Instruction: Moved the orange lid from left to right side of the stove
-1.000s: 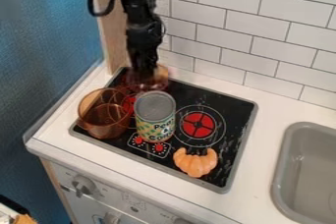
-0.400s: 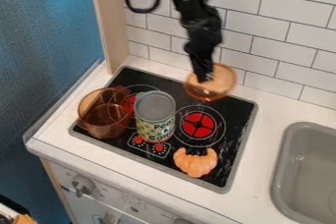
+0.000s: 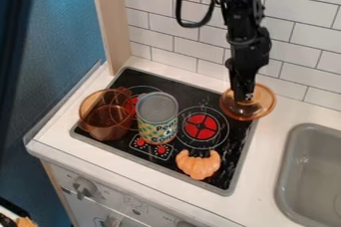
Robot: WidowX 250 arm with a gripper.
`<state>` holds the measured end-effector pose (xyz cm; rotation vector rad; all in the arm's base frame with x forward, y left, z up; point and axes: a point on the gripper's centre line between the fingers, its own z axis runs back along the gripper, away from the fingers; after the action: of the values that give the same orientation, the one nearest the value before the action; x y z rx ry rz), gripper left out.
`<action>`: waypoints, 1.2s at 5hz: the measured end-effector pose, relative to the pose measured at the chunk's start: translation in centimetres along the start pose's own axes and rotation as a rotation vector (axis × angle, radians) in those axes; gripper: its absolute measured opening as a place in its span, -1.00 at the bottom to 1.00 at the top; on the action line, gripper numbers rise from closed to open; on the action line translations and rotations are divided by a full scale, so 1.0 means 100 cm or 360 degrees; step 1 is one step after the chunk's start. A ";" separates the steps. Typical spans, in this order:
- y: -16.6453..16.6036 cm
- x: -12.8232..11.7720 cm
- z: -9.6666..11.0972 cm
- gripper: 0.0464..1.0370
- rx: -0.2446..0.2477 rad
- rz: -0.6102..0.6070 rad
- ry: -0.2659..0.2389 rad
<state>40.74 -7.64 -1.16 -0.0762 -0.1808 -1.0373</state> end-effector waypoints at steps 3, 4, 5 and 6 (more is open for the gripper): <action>-0.002 -0.010 -0.021 -0.33 0.0014 0.0017 0.0138; -0.003 -0.011 -0.023 -0.33 0.0005 0.0014 0.0120; 0.000 -0.018 -0.025 -0.33 0.0017 0.0033 0.0119; 0.001 -0.021 -0.026 -0.24 0.0027 0.0028 0.0128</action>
<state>40.07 -6.20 -4.08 -0.0207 -0.1153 -1.0191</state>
